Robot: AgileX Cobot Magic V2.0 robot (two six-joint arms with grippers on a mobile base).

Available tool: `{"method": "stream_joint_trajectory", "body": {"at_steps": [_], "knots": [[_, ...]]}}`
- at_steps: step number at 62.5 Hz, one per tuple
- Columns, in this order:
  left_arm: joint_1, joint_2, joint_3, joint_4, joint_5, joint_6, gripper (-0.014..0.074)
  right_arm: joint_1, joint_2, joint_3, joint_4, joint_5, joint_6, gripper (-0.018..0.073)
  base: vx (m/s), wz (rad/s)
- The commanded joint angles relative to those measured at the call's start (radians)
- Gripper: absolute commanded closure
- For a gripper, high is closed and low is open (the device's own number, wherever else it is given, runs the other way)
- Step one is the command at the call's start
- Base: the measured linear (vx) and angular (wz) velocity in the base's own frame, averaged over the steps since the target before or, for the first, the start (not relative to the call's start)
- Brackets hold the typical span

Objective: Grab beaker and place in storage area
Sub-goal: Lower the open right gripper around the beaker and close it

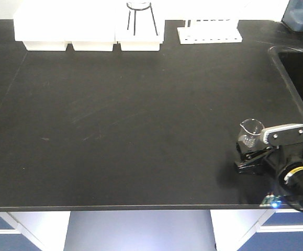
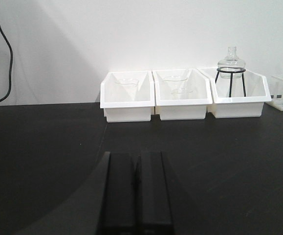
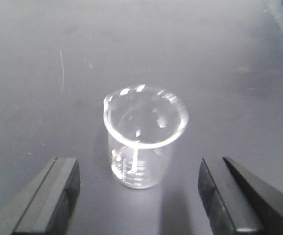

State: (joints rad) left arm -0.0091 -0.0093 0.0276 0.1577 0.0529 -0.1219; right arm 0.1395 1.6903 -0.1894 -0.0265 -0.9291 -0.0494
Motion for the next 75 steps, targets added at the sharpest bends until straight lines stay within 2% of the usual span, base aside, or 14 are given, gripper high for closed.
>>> {"method": "stream_joint_trajectory", "body": {"at_steps": [1, 14, 23, 30, 56, 75], "knots": [[0.000, -0.015, -0.021, -0.001, -0.085, -0.009, 0.0603, 0.002, 0.049, -0.016, -0.017, -0.159, 0.019, 0.0004, 0.00, 0.00], [0.000, -0.015, -0.021, -0.001, -0.085, -0.009, 0.0603, 0.002, 0.193, -0.016, 0.001, -0.415, 0.014, 0.0004, 0.00, 0.00], [0.000, -0.015, -0.021, -0.001, -0.085, -0.009, 0.0603, 0.002, 0.255, -0.016, -0.018, -0.414, 0.008, 0.0004, 0.00, 0.00], [0.000, -0.015, -0.021, -0.001, -0.085, -0.009, 0.0603, 0.002, 0.268, -0.016, -0.028, -0.414, -0.043, 0.0004, 0.00, 0.00], [0.000, -0.015, -0.021, -0.001, -0.085, -0.009, 0.0603, 0.002, 0.268, -0.021, 0.035, -0.414, -0.053, 0.0004, 0.00, 0.00], [0.000, -0.015, -0.021, -0.001, -0.085, -0.009, 0.0603, 0.002, 0.268, -0.067, 0.037, -0.414, -0.051, 0.0004, 0.00, 0.00]]}}
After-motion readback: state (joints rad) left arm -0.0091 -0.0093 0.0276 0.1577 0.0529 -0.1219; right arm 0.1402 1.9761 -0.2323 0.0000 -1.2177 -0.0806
